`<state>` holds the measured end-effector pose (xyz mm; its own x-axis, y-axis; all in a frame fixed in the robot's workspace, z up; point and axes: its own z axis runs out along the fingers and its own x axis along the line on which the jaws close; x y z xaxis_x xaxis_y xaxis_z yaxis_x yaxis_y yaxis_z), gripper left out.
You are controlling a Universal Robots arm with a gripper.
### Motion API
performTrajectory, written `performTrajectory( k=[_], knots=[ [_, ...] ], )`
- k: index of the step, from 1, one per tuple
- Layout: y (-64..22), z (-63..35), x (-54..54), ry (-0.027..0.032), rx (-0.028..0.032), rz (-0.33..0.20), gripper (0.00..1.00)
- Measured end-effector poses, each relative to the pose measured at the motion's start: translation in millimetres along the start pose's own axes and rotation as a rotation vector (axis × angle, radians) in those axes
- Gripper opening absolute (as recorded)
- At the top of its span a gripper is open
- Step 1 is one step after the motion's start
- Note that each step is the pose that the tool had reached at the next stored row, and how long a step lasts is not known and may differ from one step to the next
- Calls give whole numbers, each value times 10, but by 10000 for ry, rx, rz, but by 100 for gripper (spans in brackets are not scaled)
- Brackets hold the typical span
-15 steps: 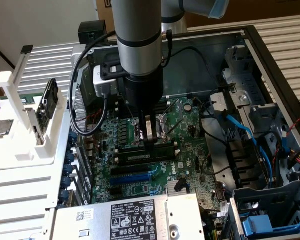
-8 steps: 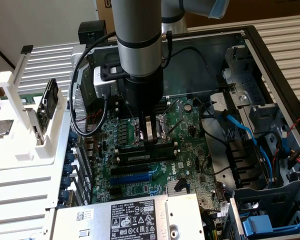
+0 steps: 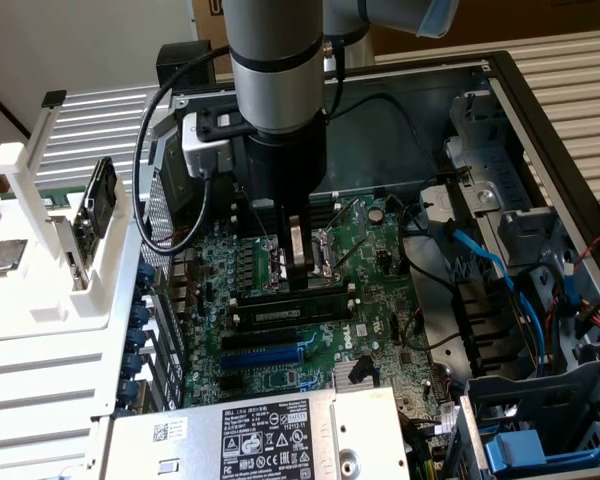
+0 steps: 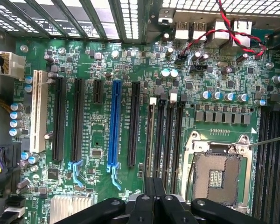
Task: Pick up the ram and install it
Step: 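Press down the ram until it locks into place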
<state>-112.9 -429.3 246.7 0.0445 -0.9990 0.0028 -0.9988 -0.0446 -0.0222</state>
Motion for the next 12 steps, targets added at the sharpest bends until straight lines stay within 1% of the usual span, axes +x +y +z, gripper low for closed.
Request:
performTrajectory(
  k=[3, 9, 10, 12],
  knots=[
    [-1, -48, 0, -9, 1, 0, 10],
    [-1, -48, 0, -10, 1, 4, 10],
    [-1, -48, 0, -9, 1, 55, 10],
    [-1, -49, 1, -1, -1, 370, 10]
  ],
)
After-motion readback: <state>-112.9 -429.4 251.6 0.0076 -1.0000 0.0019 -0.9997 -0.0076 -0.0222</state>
